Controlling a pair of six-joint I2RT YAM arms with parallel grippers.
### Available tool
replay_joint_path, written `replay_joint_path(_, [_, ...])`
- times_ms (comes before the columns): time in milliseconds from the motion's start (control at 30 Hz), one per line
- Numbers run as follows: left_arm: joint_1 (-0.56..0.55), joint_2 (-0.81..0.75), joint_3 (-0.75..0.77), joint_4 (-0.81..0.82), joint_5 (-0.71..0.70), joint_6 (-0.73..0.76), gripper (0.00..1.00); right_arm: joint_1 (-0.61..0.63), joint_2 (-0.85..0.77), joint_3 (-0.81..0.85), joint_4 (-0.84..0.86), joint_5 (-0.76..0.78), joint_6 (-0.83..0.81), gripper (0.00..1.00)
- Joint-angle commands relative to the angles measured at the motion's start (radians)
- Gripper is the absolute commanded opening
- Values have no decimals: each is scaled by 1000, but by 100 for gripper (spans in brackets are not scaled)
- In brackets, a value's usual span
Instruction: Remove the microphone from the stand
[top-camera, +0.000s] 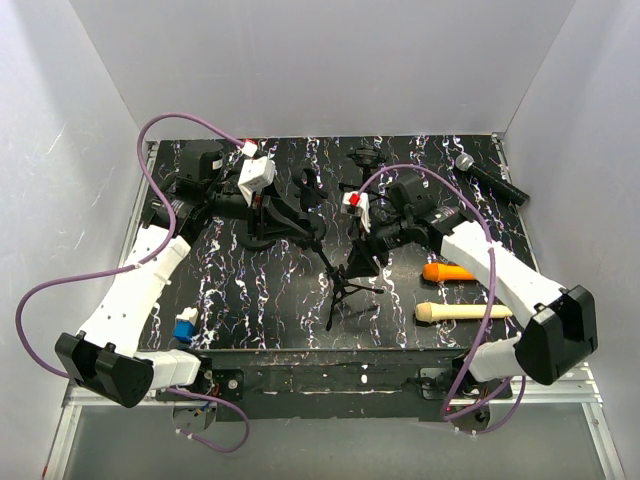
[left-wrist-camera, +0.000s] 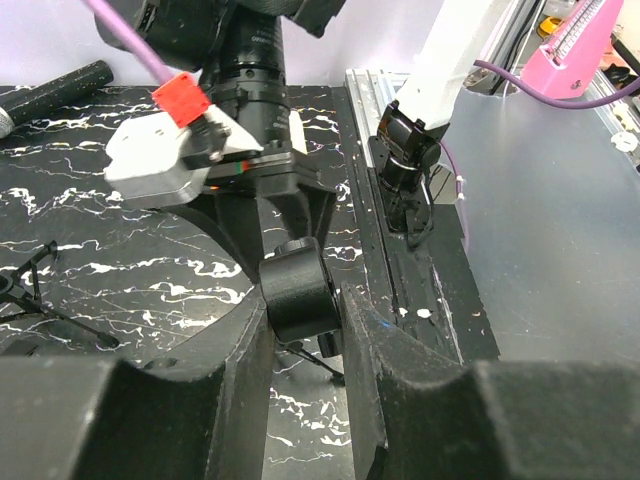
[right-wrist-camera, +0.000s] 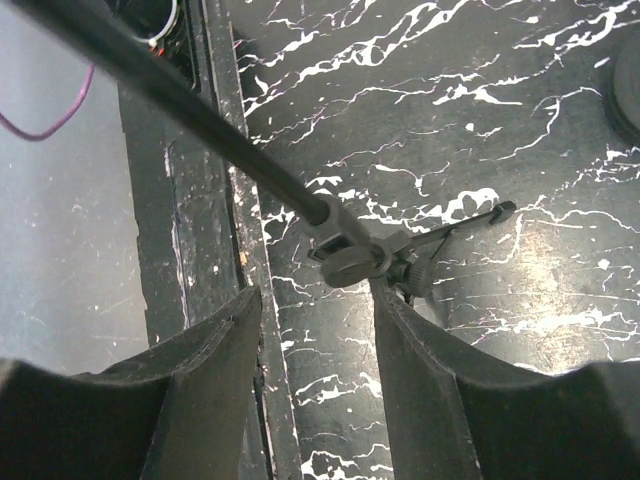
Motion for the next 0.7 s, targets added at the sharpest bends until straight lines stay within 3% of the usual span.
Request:
replay_joint_path(0, [-8, 7, -45, -83, -71, 46, 0, -16, 40, 14, 87, -14, 85, 56])
replay_joint_path(300, [-8, 1, -46, -88, -72, 49, 0, -22, 95, 3, 129, 0, 106, 53])
replay_joint_path(667, [-8, 4, -49, -91, -72, 60, 0, -54, 72, -215, 146, 57, -29, 53])
